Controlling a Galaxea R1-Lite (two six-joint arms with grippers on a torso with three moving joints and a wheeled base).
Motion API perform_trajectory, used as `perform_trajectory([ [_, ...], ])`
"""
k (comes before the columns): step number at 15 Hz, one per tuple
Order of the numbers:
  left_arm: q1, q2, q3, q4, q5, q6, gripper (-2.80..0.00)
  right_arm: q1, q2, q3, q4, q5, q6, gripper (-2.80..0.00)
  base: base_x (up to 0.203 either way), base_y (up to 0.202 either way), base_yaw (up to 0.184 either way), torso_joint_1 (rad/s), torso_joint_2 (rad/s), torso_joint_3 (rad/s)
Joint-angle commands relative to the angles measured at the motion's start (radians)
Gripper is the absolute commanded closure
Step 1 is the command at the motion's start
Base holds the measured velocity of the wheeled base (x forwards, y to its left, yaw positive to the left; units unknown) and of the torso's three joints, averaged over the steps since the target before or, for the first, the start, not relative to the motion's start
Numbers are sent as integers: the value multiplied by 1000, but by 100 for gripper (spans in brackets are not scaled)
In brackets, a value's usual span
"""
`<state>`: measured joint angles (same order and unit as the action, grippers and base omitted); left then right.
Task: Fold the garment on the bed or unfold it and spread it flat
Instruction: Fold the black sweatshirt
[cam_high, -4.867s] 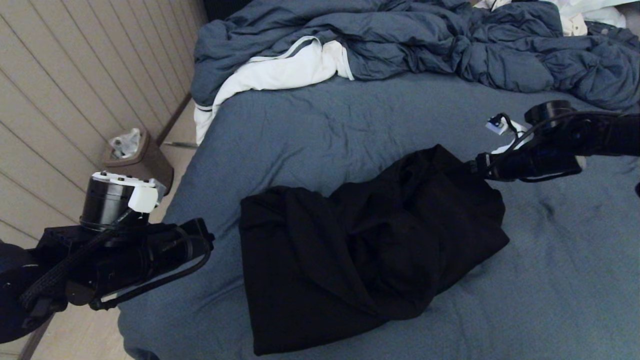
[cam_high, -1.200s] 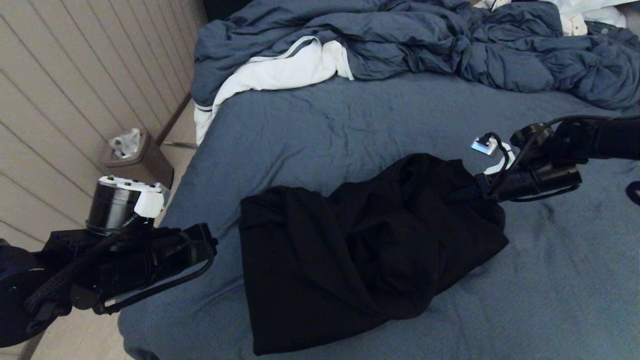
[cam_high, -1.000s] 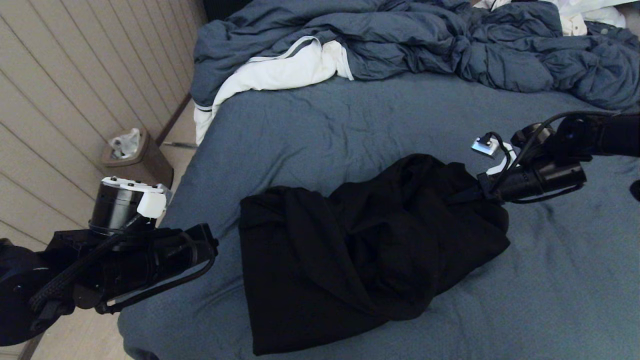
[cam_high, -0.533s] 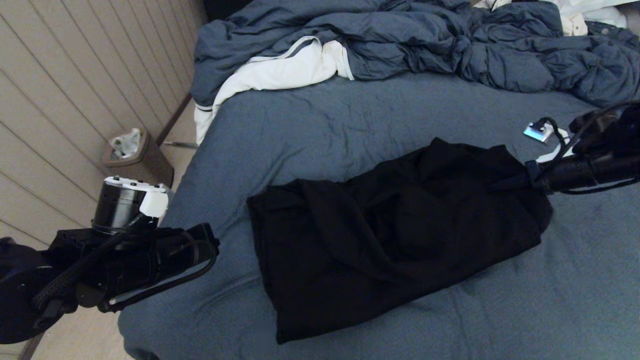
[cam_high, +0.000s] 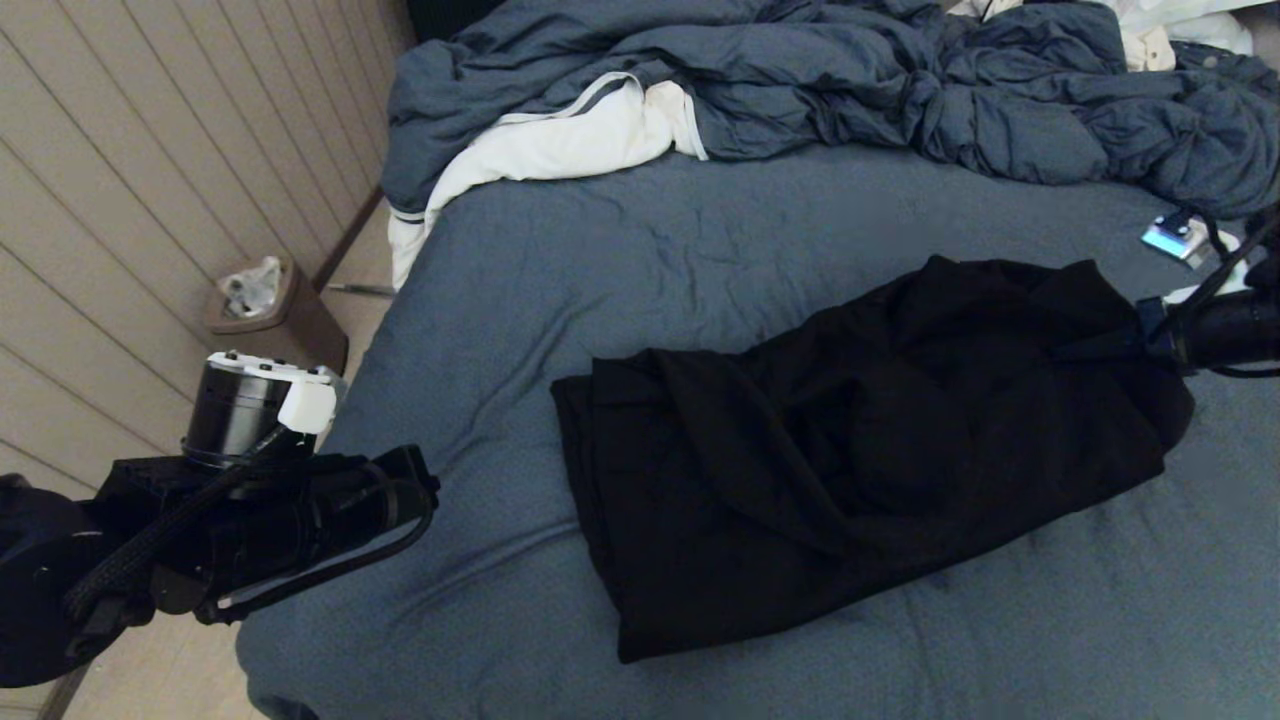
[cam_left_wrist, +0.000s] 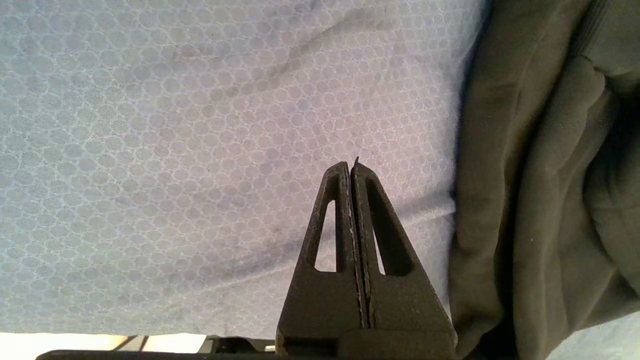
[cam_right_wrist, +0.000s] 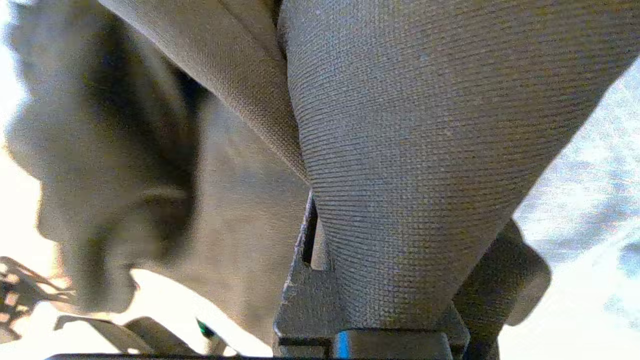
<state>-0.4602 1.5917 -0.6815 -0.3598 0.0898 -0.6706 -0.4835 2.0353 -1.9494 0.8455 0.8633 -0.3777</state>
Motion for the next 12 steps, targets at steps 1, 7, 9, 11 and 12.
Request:
perform_trajectory([
  [1, 0, -1, 0, -2, -1, -3, 0, 42, -99, 7, 5, 7, 39, 0, 0, 0, 0, 0, 0, 0],
  [7, -15, -6, 5, -4, 1, -9, 0, 476, -276, 19, 6, 1, 225, 0, 0, 0, 0, 0, 0, 0],
  [9, -15, -17, 5, -4, 1, -9, 0, 645, -274, 12, 6, -42, 257, 0, 0, 0, 0, 0, 0, 0],
  [11, -15, -30, 7, -4, -1, -8, 0, 812, -239, 8, 3, -150, 273, 0, 0, 0, 0, 0, 0, 0],
  [12, -17, -30, 7, -4, -1, -9, 0, 890, -208, 5, -1, -199, 278, 0, 0, 0, 0, 0, 0, 0],
])
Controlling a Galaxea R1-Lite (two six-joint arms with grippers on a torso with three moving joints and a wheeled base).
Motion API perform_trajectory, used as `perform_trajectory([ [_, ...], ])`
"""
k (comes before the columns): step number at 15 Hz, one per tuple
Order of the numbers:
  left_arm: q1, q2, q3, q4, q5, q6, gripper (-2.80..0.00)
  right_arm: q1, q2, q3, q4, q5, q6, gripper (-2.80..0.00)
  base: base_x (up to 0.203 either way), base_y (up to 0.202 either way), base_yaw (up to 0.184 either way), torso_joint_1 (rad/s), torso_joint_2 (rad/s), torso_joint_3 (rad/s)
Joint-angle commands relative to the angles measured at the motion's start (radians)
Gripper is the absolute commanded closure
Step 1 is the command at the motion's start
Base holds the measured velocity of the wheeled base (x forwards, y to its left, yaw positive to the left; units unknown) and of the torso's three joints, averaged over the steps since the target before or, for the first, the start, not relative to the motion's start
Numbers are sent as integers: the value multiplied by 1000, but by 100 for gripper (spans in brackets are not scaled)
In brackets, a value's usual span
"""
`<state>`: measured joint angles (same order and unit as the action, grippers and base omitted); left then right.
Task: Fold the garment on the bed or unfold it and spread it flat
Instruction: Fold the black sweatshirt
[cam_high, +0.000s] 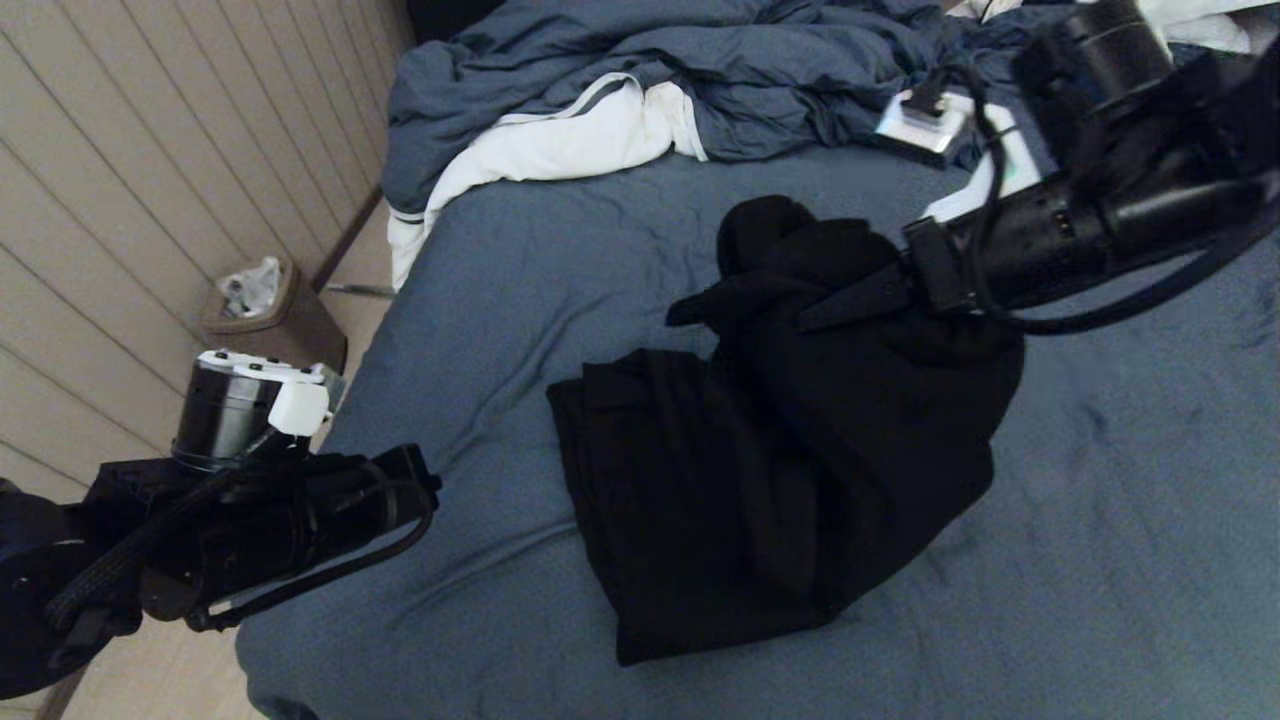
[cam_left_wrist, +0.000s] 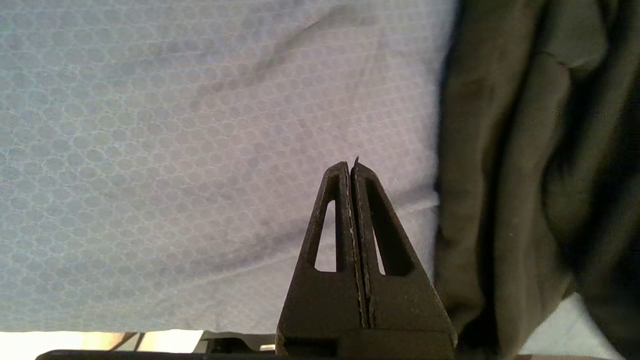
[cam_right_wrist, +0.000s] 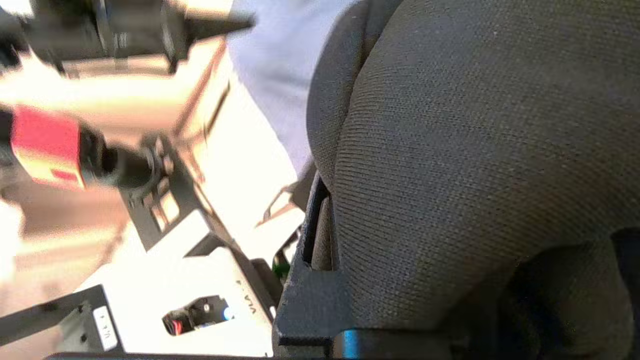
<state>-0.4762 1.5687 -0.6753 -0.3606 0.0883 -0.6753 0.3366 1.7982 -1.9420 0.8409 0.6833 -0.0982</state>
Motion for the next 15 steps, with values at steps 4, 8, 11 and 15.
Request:
perform_trajectory([
  [4, -15, -7, 3, -1, 1, -5, 0, 278, 172, -13, -66, -138, 16, 0, 0, 0, 0, 0, 0, 0],
  [8, -15, -3, 3, -1, 0, -6, 0, 390, 254, -15, -99, -184, 32, 0, 0, 0, 0, 0, 0, 0],
  [11, -15, -4, 3, -1, 1, -7, 0, 428, 298, -14, -129, -250, 32, 0, 0, 0, 0, 0, 0, 0],
  [15, -15, -5, 3, -3, 1, -7, 0, 433, 331, -9, -135, -296, 44, 0, 0, 0, 0, 0, 0, 0],
])
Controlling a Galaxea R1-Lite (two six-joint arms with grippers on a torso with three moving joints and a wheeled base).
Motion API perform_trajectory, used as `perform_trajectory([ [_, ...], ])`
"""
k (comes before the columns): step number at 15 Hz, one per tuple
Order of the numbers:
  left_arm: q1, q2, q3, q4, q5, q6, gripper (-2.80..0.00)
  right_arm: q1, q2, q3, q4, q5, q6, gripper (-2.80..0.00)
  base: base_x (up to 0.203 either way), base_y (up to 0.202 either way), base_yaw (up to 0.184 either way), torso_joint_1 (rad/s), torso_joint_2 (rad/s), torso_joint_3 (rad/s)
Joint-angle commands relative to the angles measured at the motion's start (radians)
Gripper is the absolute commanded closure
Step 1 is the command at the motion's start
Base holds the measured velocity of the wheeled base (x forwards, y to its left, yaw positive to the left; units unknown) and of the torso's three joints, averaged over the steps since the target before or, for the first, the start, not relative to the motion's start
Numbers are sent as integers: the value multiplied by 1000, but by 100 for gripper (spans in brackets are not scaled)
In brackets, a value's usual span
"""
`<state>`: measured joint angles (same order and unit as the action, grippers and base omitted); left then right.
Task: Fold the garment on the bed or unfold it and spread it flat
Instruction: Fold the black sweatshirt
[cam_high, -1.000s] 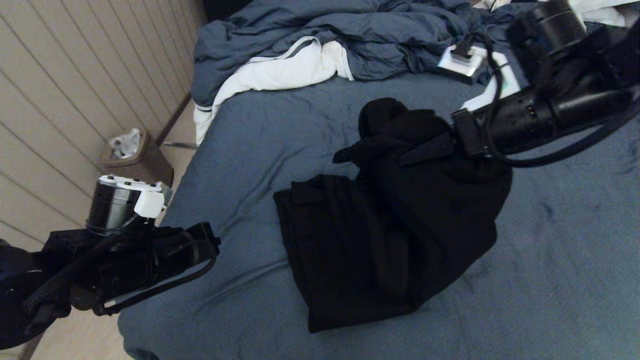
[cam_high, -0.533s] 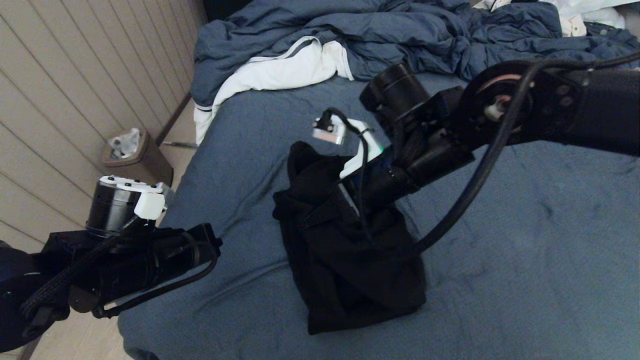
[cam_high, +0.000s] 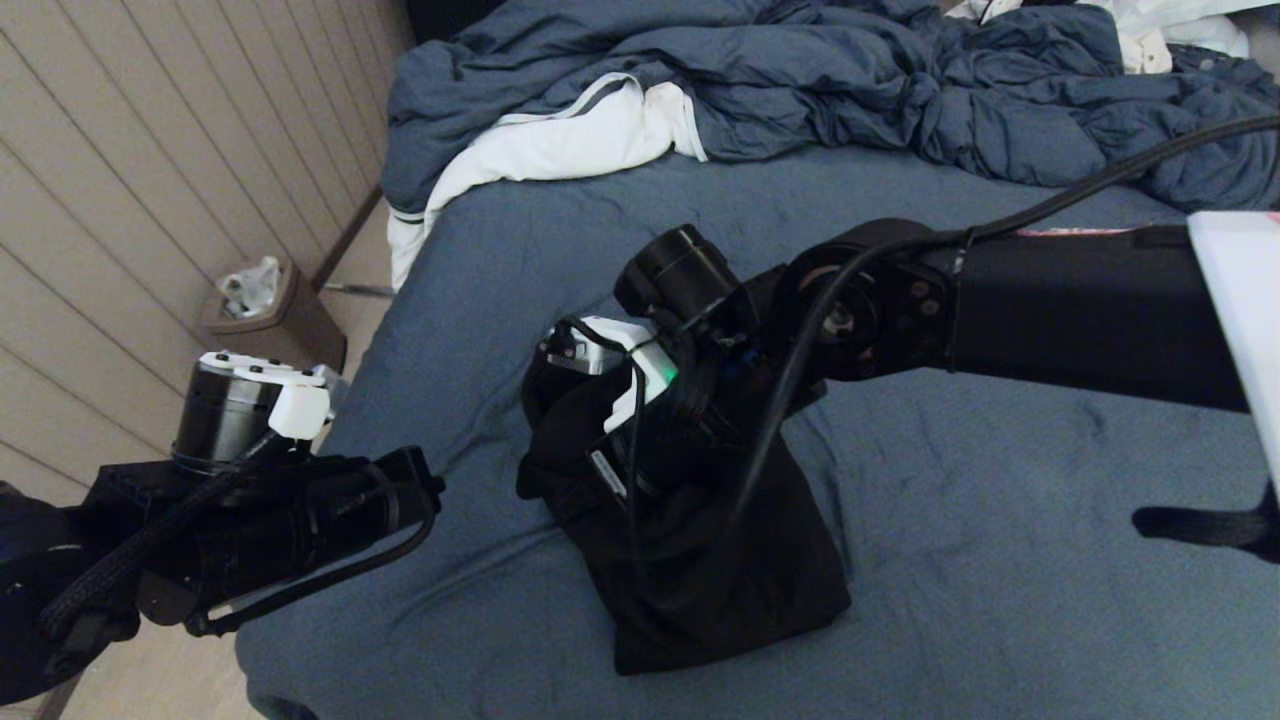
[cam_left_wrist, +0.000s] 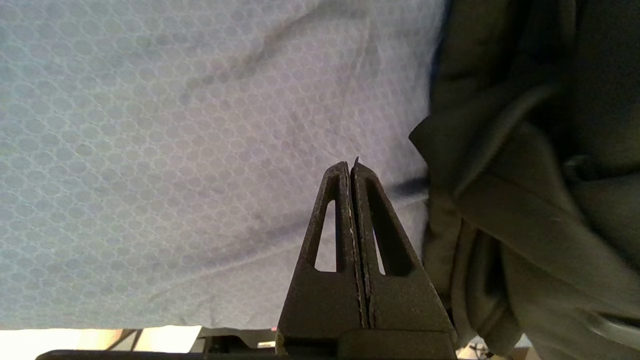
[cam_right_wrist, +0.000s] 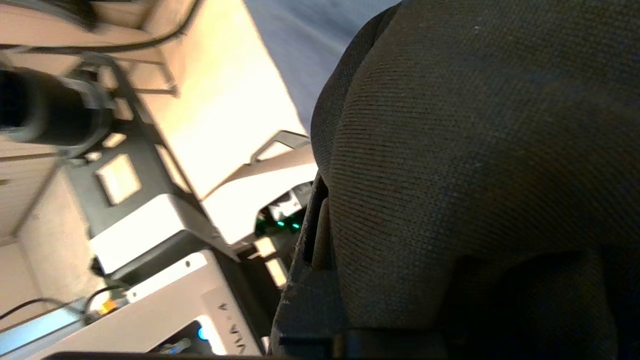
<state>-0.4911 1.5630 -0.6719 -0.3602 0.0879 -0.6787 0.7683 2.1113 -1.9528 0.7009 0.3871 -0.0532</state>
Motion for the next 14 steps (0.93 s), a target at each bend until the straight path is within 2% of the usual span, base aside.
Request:
perform_trajectory([
  [1, 0, 0, 0, -3, 1, -4, 0, 2, 16, 1, 3, -22, -2, 0, 0, 0, 0, 0, 0, 0],
  [7, 0, 0, 0, -2, 1, -4, 0, 12, -17, 0, -20, -9, 5, 0, 0, 0, 0, 0, 0, 0],
  [8, 0, -1, 0, -2, 1, -4, 0, 18, -16, 1, -23, -9, 21, -280, 0, 0, 0, 0, 0, 0],
  [9, 0, -2, 0, -3, 1, -4, 0, 28, -15, 5, -24, -10, 28, -40, 0, 0, 0, 0, 0, 0],
  [10, 0, -3, 0, -3, 1, -4, 0, 29, -14, 2, -26, -10, 29, 0, 0, 0, 0, 0, 0, 0],
  [11, 0, -3, 0, -3, 1, -4, 0, 29, -14, 0, -29, -12, 29, 0, 0, 0, 0, 0, 0, 0],
  [12, 0, -3, 0, -3, 1, -4, 0, 28, -15, 2, -30, -13, 27, -229, 0, 0, 0, 0, 0, 0],
  [13, 0, -1, 0, -3, 1, -4, 0, 28, -17, 0, -31, -15, 29, -280, 0, 0, 0, 0, 0, 0],
  [14, 0, -3, 0, -3, 3, -4, 0, 26, -28, 9, -30, -30, 28, -280, 0, 0, 0, 0, 0, 0],
])
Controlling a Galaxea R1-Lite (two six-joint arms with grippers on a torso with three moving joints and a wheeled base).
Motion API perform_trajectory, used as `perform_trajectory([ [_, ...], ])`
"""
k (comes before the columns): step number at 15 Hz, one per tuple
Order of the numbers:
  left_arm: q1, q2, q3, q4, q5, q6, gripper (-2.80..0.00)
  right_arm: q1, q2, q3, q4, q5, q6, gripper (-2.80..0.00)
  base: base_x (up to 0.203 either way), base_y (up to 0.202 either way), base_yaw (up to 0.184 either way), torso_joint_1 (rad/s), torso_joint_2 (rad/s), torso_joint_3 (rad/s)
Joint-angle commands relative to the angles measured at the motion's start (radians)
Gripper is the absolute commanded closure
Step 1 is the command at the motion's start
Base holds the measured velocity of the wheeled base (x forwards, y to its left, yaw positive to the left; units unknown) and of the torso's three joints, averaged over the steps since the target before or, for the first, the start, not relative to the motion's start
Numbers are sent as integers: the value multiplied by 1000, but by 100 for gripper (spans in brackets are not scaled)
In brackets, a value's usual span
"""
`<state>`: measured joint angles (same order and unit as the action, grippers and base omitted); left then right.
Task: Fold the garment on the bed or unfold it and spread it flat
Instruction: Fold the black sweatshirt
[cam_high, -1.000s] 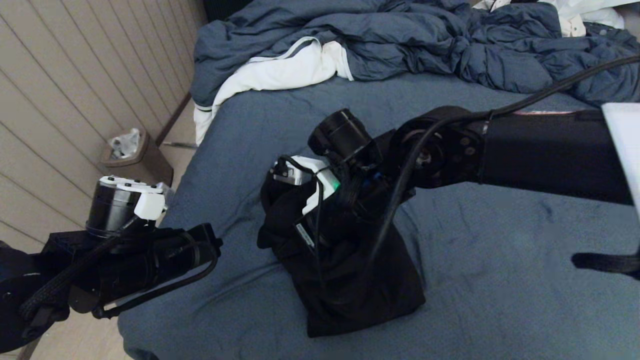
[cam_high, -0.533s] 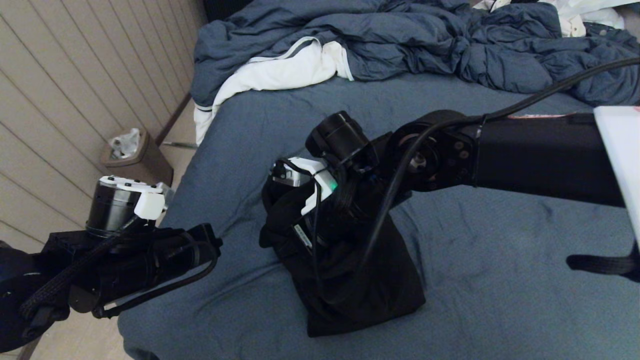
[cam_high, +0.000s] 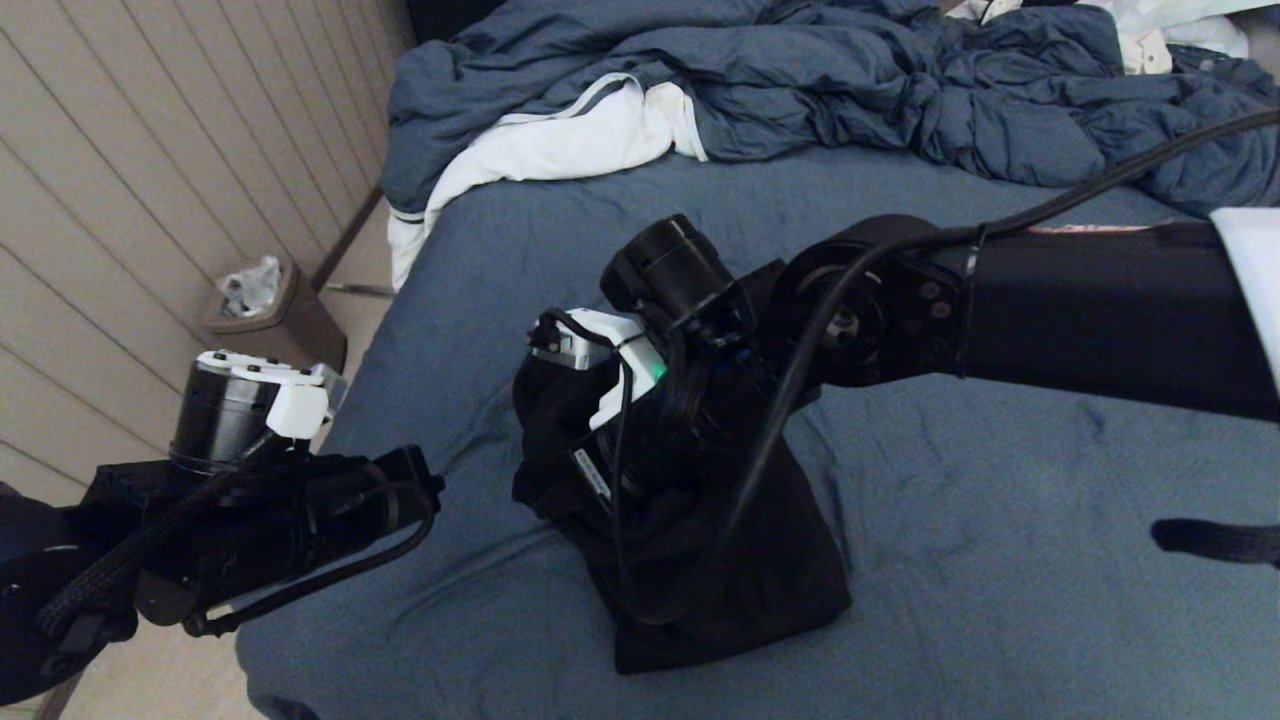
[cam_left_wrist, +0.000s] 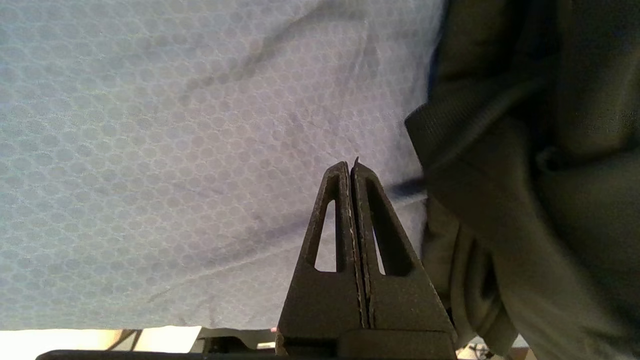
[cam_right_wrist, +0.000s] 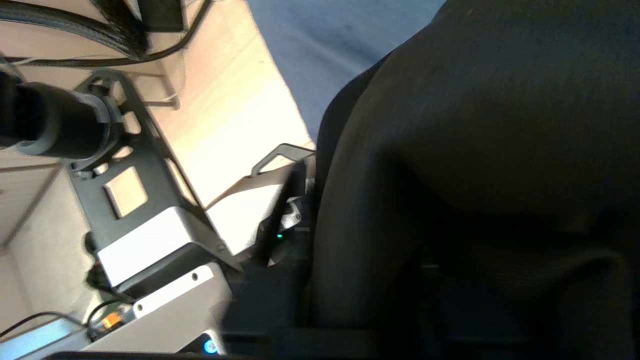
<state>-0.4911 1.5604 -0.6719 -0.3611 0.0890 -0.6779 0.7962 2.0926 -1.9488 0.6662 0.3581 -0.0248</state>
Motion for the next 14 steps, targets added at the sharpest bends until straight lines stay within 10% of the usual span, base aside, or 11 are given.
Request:
perform_trajectory([
  [1, 0, -6, 1, -2, 1, -5, 0, -2, -16, 1, 4, -27, 0, -280, 0, 0, 0, 0, 0, 0],
  [14, 0, -8, 2, -2, 0, -5, 0, -8, -135, -1, -48, -4, 3, -280, 0, 0, 0, 0, 0, 0],
])
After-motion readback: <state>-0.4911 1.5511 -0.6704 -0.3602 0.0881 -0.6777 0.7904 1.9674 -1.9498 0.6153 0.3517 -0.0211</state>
